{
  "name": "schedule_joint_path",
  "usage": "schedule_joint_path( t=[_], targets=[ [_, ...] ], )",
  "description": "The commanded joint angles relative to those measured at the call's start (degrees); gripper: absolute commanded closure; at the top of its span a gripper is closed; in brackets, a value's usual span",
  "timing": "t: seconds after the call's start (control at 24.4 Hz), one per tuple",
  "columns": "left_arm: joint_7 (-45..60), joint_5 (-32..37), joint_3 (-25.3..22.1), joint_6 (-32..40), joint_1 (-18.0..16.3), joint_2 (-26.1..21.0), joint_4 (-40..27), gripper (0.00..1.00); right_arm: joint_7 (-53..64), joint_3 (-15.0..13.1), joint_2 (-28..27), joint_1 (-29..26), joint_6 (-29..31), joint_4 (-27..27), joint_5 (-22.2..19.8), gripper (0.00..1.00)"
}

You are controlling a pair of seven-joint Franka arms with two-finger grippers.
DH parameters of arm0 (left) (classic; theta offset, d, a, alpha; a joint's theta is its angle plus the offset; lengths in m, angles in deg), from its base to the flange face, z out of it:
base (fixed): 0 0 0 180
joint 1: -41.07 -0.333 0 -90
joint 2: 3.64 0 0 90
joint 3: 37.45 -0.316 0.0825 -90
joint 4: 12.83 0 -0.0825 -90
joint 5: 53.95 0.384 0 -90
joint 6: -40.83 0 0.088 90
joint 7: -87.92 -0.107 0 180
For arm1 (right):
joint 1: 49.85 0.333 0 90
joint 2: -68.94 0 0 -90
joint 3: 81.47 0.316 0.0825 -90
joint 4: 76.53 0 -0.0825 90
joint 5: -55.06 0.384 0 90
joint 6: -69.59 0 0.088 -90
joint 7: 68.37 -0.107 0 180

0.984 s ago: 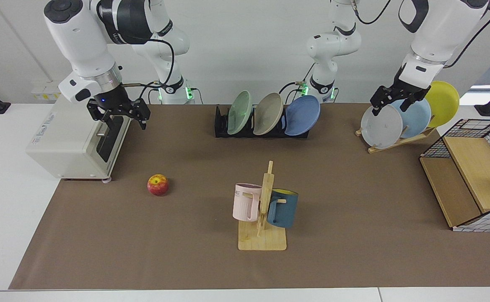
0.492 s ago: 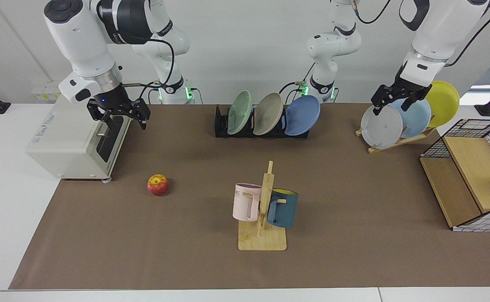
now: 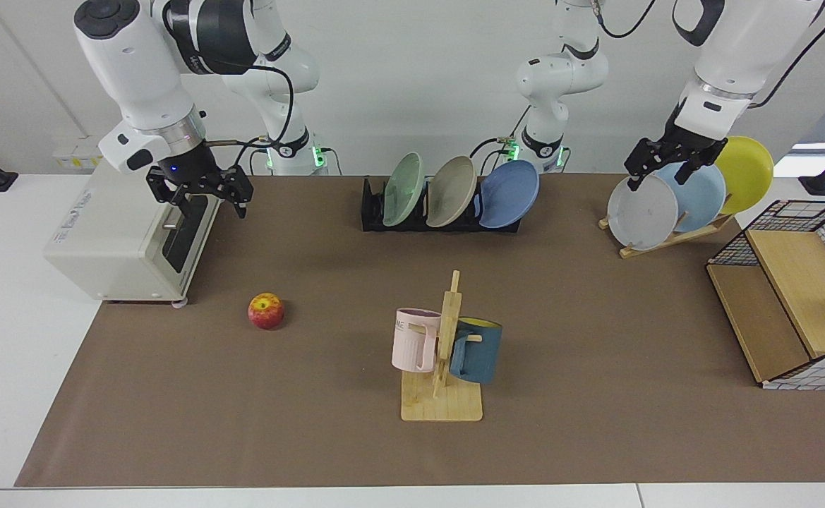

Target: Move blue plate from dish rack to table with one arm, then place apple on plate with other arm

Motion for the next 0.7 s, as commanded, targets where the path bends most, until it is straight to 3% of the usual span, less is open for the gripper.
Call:
schedule_joint_path(
  t=[0.0, 0.21, 0.37, 0.66],
  targets=[
    [0.15, -0.07, -0.05, 0.26, 0.1, 1.43, -2.05, 0.0, -0.79, 0.4, 1.1, -0.61, 1.57, 1.6, 0.59, 0.0],
    [5.31, 7.83, 2.67, -1.05, 2.82, 7.66, -10.39, 0.0, -0.79, 0.4, 1.1, -0.69, 1.57, 1.6, 0.59, 0.0],
    [12.79, 9.87, 6.01, -0.79, 5.28, 12.14, -15.06, 0.0, -0.79, 0.4, 1.1, -0.61, 1.57, 1.6, 0.59, 0.0],
    [19.47, 11.71, 16.55, -1.93, 5.37, 23.48, -29.11, 0.0, -0.79, 0.49, 1.1, -0.61, 1.57, 1.6, 0.59, 0.0]
  ],
)
